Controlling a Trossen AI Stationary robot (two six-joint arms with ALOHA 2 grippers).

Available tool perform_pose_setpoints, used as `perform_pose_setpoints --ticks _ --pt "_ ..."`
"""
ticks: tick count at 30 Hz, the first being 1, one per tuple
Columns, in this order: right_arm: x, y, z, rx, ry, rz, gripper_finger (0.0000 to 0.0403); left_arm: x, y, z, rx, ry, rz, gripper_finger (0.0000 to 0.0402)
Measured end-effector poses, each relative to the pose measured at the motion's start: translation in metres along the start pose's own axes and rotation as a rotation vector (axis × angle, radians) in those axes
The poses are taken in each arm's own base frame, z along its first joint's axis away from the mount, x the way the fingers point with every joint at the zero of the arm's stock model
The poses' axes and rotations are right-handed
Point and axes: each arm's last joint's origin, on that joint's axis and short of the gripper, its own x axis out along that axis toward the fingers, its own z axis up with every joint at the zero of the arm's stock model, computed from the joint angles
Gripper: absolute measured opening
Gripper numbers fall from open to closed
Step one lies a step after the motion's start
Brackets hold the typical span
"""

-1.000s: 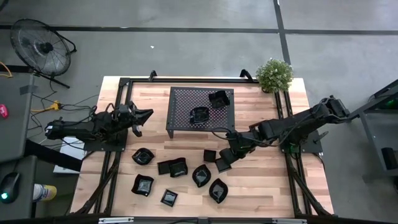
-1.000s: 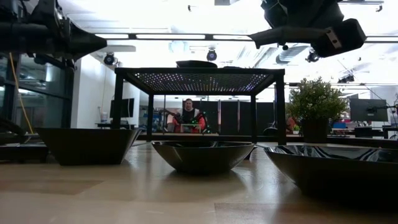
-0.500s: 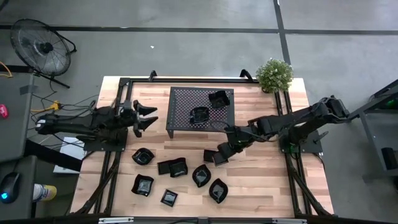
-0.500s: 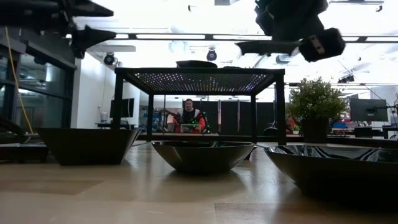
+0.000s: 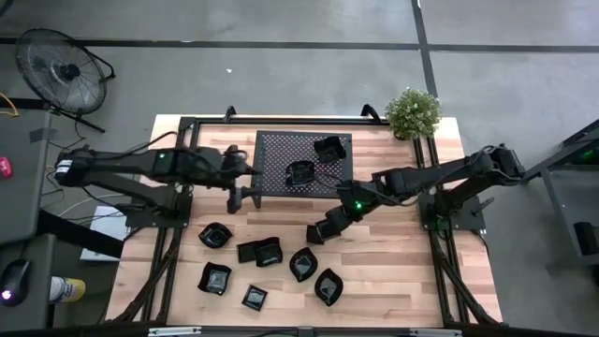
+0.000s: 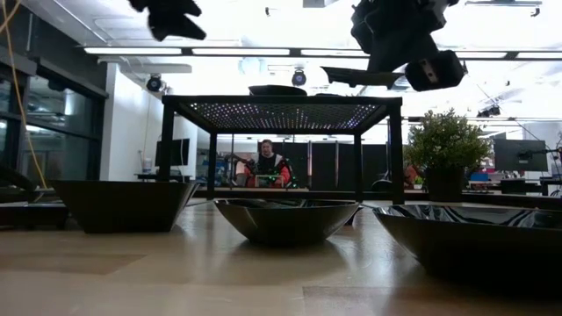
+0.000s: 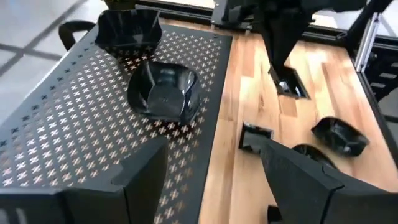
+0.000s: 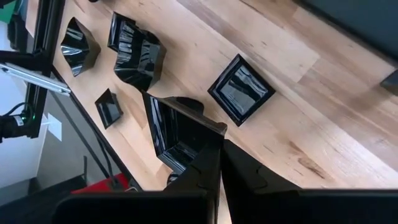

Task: Pick & Place Mini shaped plates
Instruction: Put the black square plate on the shelf

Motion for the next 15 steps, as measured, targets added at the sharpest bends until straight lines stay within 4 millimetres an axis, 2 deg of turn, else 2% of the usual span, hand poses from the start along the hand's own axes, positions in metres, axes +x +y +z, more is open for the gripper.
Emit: perform_pose_setpoints --ticks 6,11,15 --pt "-0.001 -0.003 0.007 0.001 -0.036 -0.013 0.0003 0.025 -0.007 0.021 -0.149 0.033 0.014 0.0252" --pt "-0.002 -0.005 0.011 0.009 -0.049 -0.018 0.0005 0.049 -0.010 0.020 -0.439 0.073 0.032 0.0252" --pt "-0.002 -0.006 0.012 0.008 -0.050 -0.019 0.0002 0.066 -0.014 0.015 -0.548 0.142 -0.008 0.0252"
